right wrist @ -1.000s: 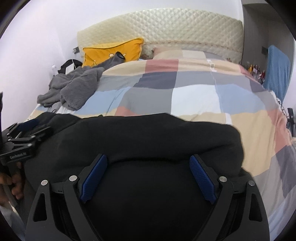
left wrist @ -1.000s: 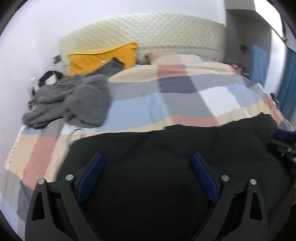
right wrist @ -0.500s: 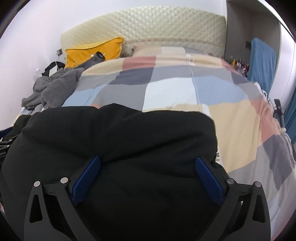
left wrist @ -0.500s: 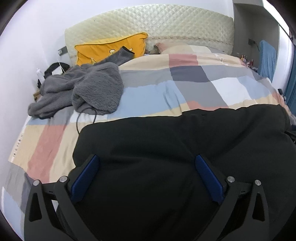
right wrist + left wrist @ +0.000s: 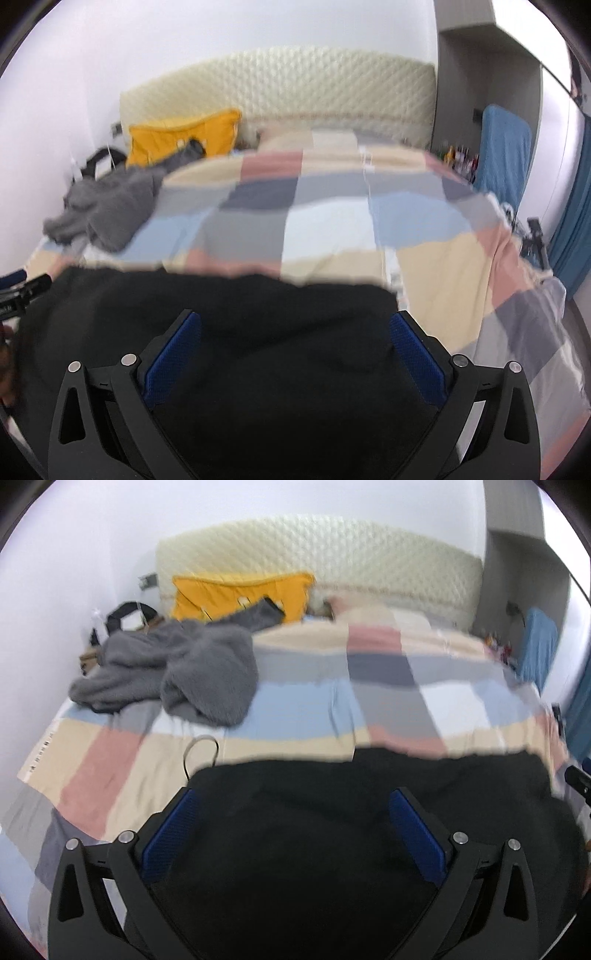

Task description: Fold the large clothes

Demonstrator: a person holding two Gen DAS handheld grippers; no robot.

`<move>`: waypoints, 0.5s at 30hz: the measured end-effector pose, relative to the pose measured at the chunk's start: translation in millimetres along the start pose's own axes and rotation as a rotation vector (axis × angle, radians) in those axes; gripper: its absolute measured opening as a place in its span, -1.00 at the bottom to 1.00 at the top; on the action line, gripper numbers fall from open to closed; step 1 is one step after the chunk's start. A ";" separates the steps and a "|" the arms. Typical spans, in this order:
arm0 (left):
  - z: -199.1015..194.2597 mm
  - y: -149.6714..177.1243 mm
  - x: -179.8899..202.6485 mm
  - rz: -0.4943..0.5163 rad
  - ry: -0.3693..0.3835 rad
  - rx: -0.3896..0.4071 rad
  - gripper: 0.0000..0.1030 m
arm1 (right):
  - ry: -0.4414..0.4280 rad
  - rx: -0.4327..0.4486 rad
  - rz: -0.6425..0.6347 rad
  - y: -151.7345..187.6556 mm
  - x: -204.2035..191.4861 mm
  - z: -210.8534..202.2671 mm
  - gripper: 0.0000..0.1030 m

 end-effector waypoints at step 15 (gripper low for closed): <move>-155.9 -50.4 45.2 0.047 0.061 0.100 1.00 | -0.064 0.282 -0.009 -83.6 -44.5 -159.1 0.99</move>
Point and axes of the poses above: each gripper's, at about its wrist camera, not at the fingertips, and z roughly the way its jaws point, x to its right, y to its underside, the point moved 7 cm from there along z, roughly the way its jaws point, and after that the axes turned 5 degrees about -y, right-handed, at the moved point
